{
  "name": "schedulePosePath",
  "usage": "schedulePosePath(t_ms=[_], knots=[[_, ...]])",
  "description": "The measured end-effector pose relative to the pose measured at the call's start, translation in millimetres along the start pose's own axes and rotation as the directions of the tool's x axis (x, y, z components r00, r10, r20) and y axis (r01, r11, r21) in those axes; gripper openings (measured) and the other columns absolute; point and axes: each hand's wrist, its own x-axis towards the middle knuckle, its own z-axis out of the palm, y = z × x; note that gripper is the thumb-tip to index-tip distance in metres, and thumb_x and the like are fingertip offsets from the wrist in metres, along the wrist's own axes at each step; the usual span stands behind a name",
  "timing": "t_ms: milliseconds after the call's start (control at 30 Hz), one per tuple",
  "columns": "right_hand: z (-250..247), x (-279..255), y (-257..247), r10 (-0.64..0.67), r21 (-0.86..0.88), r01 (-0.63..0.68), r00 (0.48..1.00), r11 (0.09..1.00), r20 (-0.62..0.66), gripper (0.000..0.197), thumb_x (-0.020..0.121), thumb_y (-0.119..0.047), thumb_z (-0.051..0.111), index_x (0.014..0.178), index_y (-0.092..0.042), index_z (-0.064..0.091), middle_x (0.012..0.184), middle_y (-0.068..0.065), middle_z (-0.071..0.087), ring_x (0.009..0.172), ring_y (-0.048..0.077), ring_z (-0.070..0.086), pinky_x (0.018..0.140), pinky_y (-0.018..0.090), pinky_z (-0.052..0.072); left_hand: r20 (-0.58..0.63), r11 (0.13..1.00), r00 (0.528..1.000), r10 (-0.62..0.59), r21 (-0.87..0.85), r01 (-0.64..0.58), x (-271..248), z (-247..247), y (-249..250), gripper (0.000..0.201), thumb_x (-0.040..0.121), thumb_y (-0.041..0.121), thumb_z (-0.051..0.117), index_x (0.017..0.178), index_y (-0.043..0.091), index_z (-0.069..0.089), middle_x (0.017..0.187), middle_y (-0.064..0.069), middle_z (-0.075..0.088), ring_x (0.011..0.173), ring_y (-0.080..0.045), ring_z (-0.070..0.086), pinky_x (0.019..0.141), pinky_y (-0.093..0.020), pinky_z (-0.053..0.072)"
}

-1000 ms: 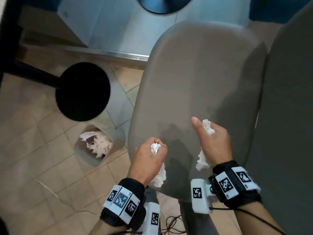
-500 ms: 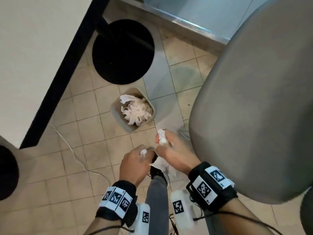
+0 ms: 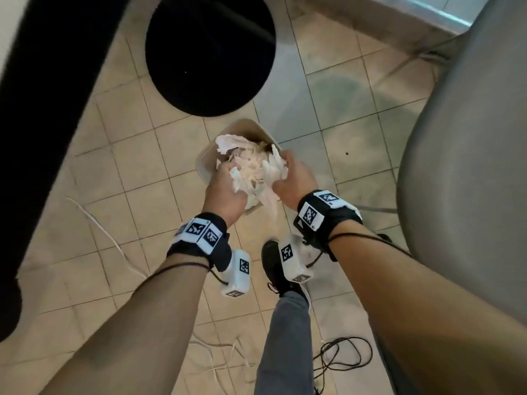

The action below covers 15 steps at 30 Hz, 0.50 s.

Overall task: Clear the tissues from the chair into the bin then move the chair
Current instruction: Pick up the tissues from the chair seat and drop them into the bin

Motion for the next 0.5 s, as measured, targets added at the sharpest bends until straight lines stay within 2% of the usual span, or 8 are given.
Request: schedulePosePath(t_ms=[100, 167, 233, 300, 400, 500], knots=[[9, 23, 5, -0.003, 0.045, 0.006, 0.998, 0.999, -0.056, 0.049, 0.084, -0.011, 0.063, 0.129, -0.021, 0.047, 0.119, 0.005, 0.063, 0.103, 0.026, 0.063, 0.089, 0.042, 0.054, -0.086, 1.0, 0.996, 0.017, -0.019, -0.019, 27, 10, -5, 0.057, 0.086, 0.006, 0.059, 0.136, 0.028, 0.044, 0.122, 0.001, 0.059, 0.104, -0.019, 0.057, 0.083, -0.028, 0.041], [17, 41, 9, 0.003, 0.066, 0.003, 0.996, 0.998, -0.091, 0.041, 0.082, -0.012, 0.066, 0.119, -0.023, 0.05, 0.113, 0.003, 0.064, 0.098, 0.026, 0.065, 0.087, 0.043, 0.055, -0.146, 0.998, 0.989, 0.026, -0.046, -0.033, 42, 17, -12, 0.059, 0.086, 0.007, 0.061, 0.137, 0.029, 0.042, 0.117, 0.002, 0.06, 0.101, -0.019, 0.059, 0.082, -0.028, 0.044], [23, 51, 13, 0.01, 0.076, -0.002, 0.995, 0.997, -0.102, 0.034, 0.079, -0.014, 0.069, 0.106, -0.025, 0.051, 0.108, 0.002, 0.064, 0.093, 0.025, 0.065, 0.085, 0.044, 0.056, -0.167, 0.998, 0.986, 0.018, -0.059, -0.028, 50, 22, -20, 0.062, 0.086, 0.009, 0.063, 0.139, 0.032, 0.04, 0.121, 0.001, 0.06, 0.103, -0.019, 0.06, 0.084, -0.03, 0.047], [27, 63, 17, 0.01, 0.066, -0.005, 0.997, 0.998, -0.079, 0.032, 0.079, -0.018, 0.071, 0.105, -0.025, 0.054, 0.11, 0.003, 0.064, 0.093, 0.024, 0.064, 0.086, 0.04, 0.055, -0.103, 0.999, 0.995, -0.003, -0.034, 0.0, 63, 29, -30, 0.072, 0.085, 0.009, 0.066, 0.142, 0.038, 0.035, 0.132, 0.0, 0.056, 0.108, -0.02, 0.058, 0.087, -0.031, 0.046], [27, 72, 21, -0.006, -0.025, 0.006, 1.0, 1.0, 0.016, 0.037, 0.082, -0.019, 0.069, 0.117, -0.028, 0.06, 0.122, 0.005, 0.063, 0.104, 0.024, 0.063, 0.092, 0.038, 0.054, 0.022, 1.0, 0.999, -0.027, 0.016, 0.027, 72, 30, -41, 0.09, 0.081, 0.015, 0.075, 0.149, 0.044, 0.023, 0.149, 0.002, 0.046, 0.122, -0.022, 0.054, 0.095, -0.031, 0.043], [20, 62, 25, 0.007, -0.09, -0.001, 0.998, 0.996, 0.059, 0.039, 0.083, -0.016, 0.063, 0.119, -0.032, 0.062, 0.125, 0.005, 0.064, 0.106, 0.025, 0.064, 0.094, 0.039, 0.054, 0.03, 0.998, 0.999, -0.029, 0.064, 0.027, 64, 26, -46, 0.09, 0.082, 0.021, 0.075, 0.15, 0.044, 0.021, 0.151, 0.003, 0.043, 0.129, -0.021, 0.05, 0.099, -0.029, 0.04]])
